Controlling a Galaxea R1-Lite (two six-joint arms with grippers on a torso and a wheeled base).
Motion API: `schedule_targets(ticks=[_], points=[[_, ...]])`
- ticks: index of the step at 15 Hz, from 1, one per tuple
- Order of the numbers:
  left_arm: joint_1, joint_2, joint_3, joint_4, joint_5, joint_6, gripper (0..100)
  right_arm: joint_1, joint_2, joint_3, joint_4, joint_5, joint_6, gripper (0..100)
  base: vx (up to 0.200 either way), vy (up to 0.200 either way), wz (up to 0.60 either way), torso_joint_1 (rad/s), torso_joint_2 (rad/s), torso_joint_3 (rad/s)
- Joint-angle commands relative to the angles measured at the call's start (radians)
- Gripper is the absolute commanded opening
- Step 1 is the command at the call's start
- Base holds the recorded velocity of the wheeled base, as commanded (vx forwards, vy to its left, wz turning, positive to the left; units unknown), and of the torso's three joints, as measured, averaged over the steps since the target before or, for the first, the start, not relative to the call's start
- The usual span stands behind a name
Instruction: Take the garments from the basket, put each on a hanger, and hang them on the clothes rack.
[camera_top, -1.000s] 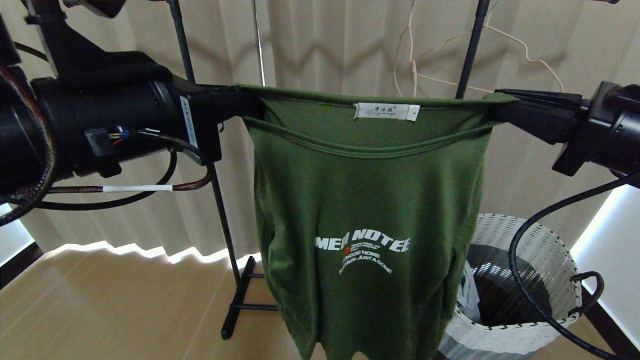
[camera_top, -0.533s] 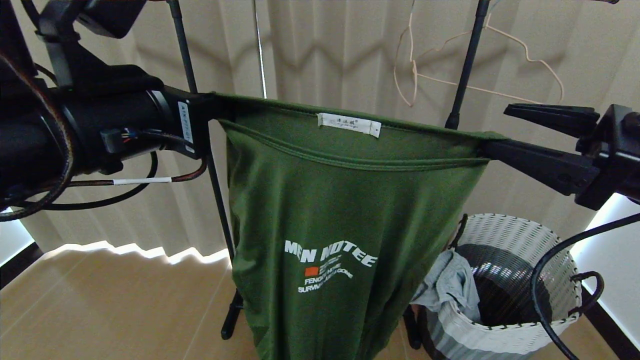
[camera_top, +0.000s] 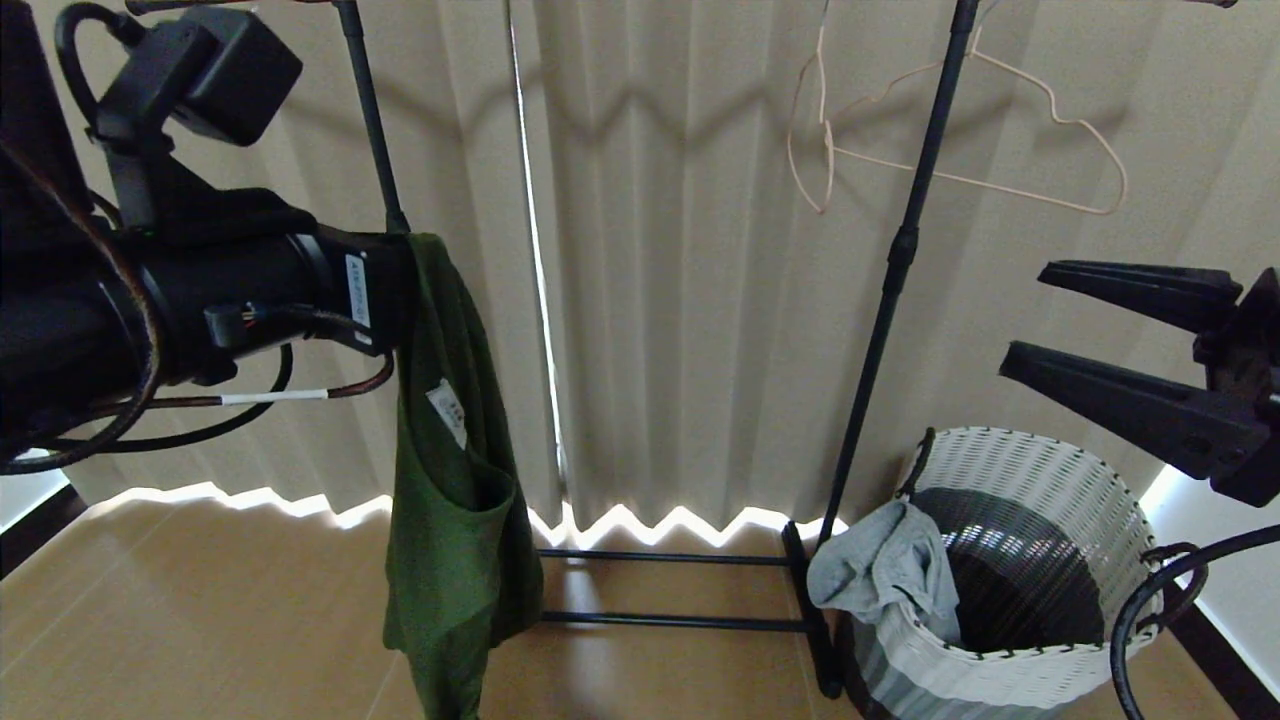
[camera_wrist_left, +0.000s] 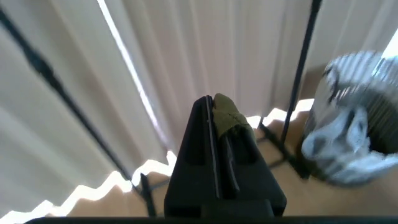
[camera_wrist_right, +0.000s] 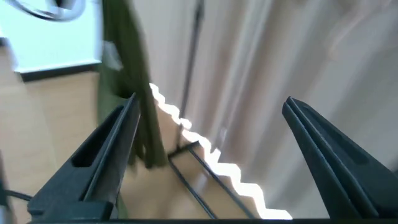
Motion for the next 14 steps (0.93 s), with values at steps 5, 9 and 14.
schedule_targets(ticks=[5,9,14], points=[[0.198,-0.316,0.347,-0.006,-0.007,-0.019,0,-0.218,-0.124,0.208,-0.006,-0.256,-0.166,100,0.0,0.0,0.0,0.0,0.0,0.0],[0.2,-0.522,0.51,0.0,-0.008,-0.039,0,-0.221,-0.239,0.312,-0.007,-0.494,-0.157,100,0.0,0.0,0.0,0.0,0.0,0.0],[0.2,-0.461,0.497,-0.042,-0.074,-0.038,0,-0.243,-0.377,0.342,-0.002,-0.49,-0.157,100,0.0,0.0,0.0,0.0,0.0,0.0]])
